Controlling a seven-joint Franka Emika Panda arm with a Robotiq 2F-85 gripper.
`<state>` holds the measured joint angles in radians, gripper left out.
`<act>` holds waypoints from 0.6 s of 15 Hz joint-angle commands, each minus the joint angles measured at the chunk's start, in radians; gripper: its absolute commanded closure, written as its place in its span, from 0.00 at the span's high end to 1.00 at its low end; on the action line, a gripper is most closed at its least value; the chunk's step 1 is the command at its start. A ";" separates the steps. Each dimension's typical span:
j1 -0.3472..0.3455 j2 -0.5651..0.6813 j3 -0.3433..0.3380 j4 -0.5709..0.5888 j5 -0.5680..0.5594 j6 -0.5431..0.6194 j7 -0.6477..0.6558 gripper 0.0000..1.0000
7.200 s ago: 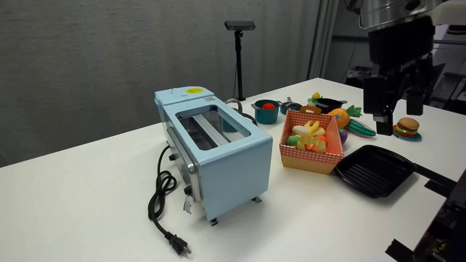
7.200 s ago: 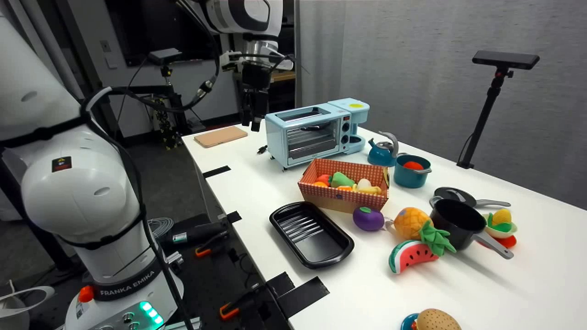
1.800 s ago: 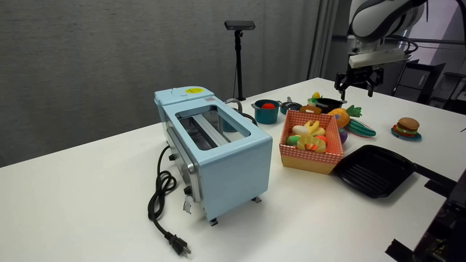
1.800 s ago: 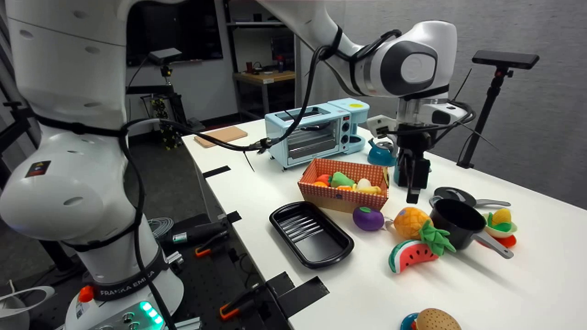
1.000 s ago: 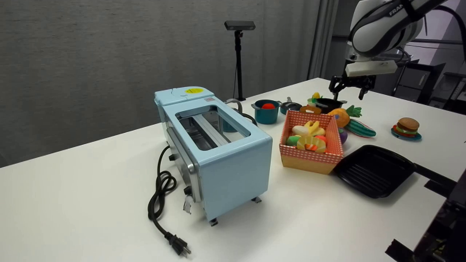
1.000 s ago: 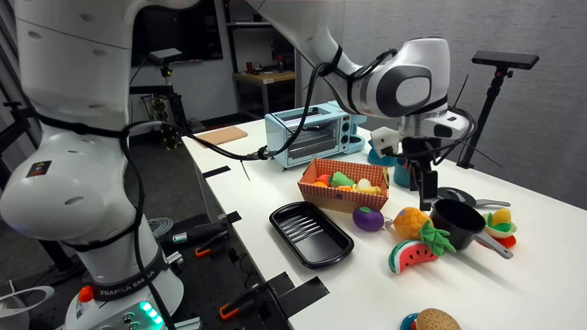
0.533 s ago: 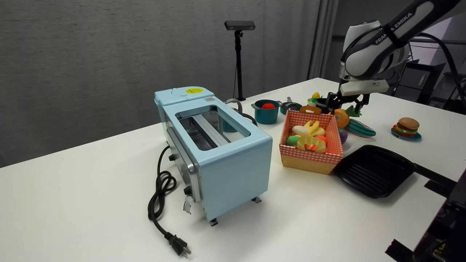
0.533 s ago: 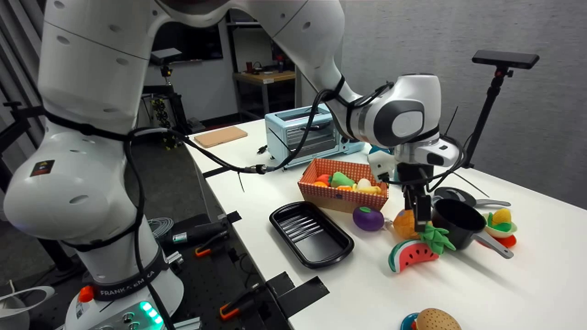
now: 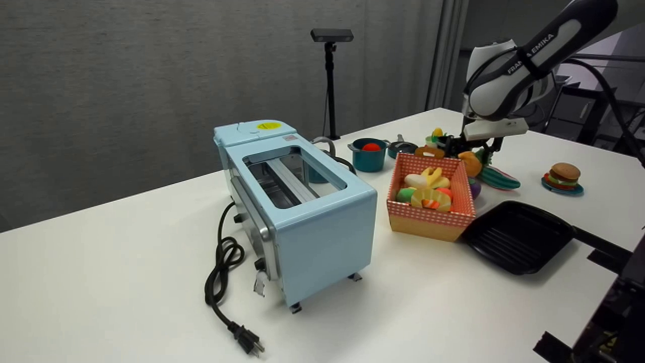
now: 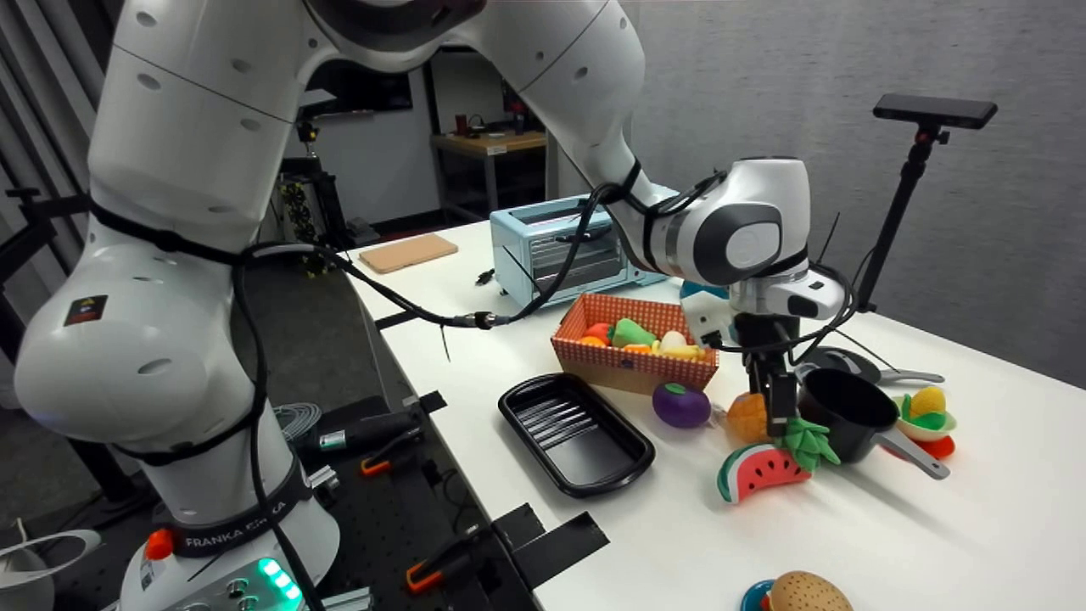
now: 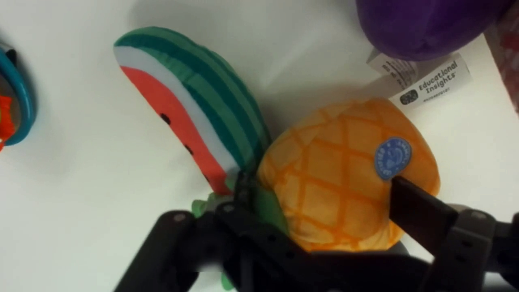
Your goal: Put the orange plush in the basket
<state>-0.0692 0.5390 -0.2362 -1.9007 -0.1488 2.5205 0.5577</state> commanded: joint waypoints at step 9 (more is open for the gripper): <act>0.016 -0.097 0.000 -0.009 0.032 -0.019 -0.058 0.00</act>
<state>-0.0620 0.5084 -0.2354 -1.8929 -0.1451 2.5193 0.5429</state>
